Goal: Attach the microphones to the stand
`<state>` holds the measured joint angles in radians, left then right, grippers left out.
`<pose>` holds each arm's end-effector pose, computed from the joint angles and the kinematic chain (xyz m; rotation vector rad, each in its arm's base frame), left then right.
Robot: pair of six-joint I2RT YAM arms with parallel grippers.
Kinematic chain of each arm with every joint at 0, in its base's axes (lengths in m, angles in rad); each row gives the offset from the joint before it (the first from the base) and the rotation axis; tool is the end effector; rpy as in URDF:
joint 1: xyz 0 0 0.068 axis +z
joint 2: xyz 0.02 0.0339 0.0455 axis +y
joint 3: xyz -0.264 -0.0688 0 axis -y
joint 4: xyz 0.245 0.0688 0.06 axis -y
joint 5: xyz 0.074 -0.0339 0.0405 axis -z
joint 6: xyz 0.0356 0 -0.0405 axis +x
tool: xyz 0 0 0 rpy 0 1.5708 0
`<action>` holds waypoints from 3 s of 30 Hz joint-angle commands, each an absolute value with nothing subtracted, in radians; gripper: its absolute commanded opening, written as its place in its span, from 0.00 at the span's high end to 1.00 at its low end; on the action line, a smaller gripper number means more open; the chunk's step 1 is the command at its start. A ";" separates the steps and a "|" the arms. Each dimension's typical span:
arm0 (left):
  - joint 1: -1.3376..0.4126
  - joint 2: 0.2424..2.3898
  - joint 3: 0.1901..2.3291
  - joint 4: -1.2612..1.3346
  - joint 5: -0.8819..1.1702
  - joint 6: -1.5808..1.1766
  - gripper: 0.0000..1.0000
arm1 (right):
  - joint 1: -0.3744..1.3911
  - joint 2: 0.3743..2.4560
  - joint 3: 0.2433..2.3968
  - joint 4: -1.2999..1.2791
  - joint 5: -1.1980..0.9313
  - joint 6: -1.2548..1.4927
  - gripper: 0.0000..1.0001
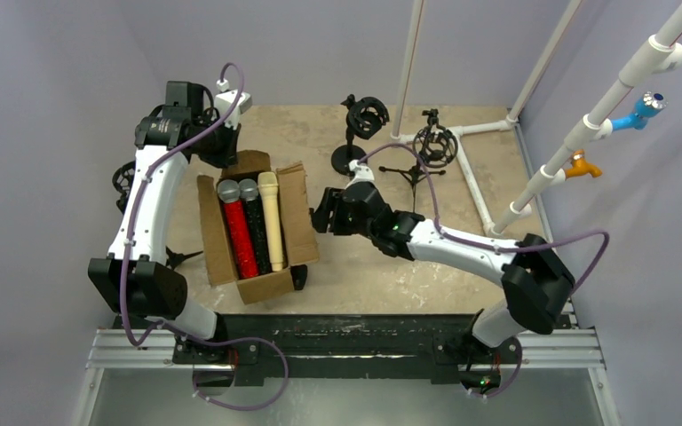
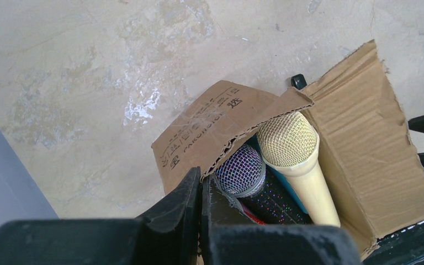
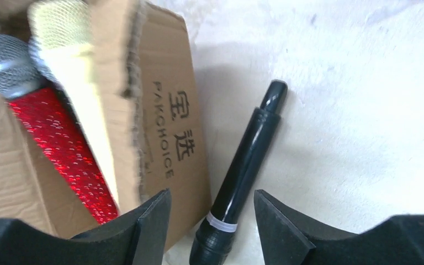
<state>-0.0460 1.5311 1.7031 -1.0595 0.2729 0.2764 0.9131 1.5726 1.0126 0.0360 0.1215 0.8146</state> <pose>0.3082 -0.0238 0.3944 0.5059 2.3739 -0.2316 0.2202 0.2780 0.2435 -0.0315 2.2255 0.8881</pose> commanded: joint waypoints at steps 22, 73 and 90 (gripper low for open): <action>-0.043 1.465 1.748 -1.061 0.323 0.249 1.00 | 1.229 1.812 1.603 -0.109 0.244 0.448 0.35; -0.060 1.461 1.744 -1.048 0.238 0.299 1.00 | 1.145 1.509 1.270 0.147 0.186 0.551 1.00; -0.057 1.475 1.765 -1.052 0.222 0.307 1.00 | 0.855 1.406 0.827 0.060 0.144 0.661 1.00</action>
<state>-0.0547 1.4925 1.7035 -1.1168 0.2268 0.2989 0.8795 1.3453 0.8665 0.0074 0.1848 0.6308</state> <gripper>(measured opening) 0.011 0.402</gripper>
